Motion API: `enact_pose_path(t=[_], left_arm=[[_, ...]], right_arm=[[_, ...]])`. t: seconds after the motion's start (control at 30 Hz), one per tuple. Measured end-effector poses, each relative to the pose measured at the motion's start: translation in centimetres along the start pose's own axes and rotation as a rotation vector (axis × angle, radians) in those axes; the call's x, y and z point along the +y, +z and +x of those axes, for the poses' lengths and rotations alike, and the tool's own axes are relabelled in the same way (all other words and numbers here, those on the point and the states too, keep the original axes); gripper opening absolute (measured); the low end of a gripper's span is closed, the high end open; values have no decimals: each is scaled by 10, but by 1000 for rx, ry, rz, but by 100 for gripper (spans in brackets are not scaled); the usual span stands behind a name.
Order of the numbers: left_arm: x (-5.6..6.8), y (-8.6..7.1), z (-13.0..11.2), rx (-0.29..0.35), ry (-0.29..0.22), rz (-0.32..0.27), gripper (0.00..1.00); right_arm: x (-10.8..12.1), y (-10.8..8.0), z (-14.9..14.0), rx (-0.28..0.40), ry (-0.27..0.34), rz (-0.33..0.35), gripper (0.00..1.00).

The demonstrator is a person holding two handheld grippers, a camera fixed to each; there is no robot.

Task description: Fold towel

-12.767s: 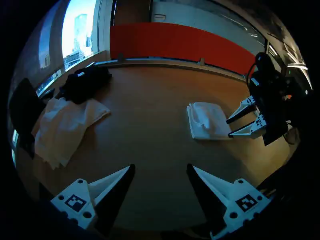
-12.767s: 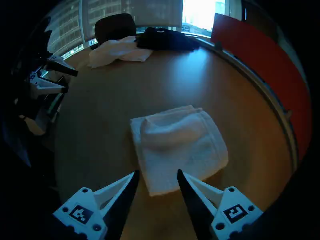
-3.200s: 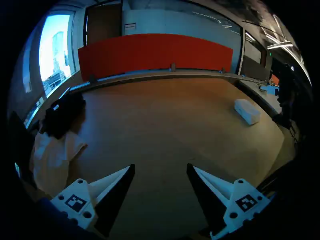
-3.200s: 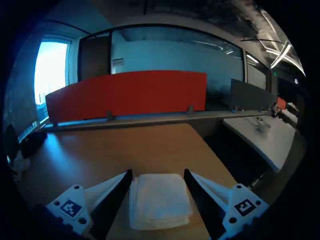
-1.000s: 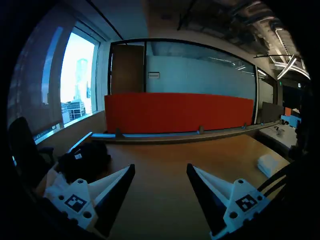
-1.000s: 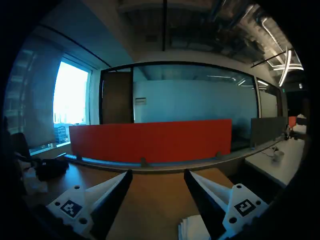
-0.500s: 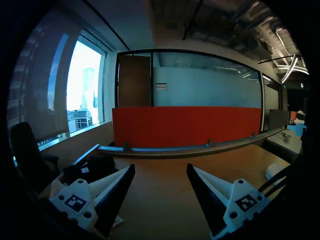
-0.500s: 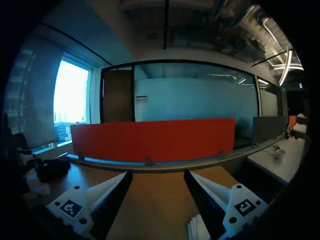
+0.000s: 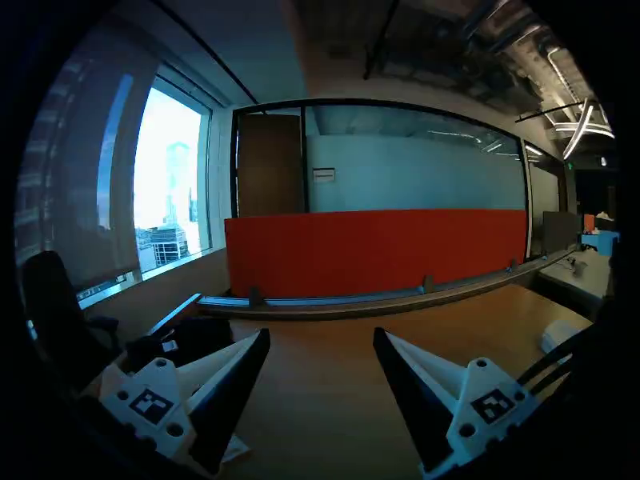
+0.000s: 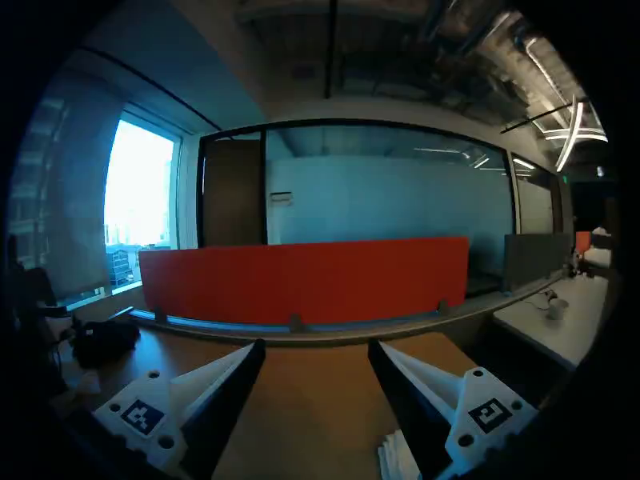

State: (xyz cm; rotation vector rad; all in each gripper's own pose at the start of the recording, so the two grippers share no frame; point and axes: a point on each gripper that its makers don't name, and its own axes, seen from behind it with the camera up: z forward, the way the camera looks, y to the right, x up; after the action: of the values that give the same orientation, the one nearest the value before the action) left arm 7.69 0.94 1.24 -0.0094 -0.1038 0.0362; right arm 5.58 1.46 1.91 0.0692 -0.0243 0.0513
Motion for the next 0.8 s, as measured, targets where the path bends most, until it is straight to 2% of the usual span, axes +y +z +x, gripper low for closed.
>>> enact_pose_path(t=[0.1,0.4,0.8], left_arm=[[4,3,-5,11,-13,-11,96],[-2,12,-29,48,-9,-1,96],[-11,11,-88,59,-18,16,96]], right_arm=[[-6,0,2,5,-3,4,99],[-15,6,-6,15,-5,13,99],[-20,12,-38,5,-9,0,99]])
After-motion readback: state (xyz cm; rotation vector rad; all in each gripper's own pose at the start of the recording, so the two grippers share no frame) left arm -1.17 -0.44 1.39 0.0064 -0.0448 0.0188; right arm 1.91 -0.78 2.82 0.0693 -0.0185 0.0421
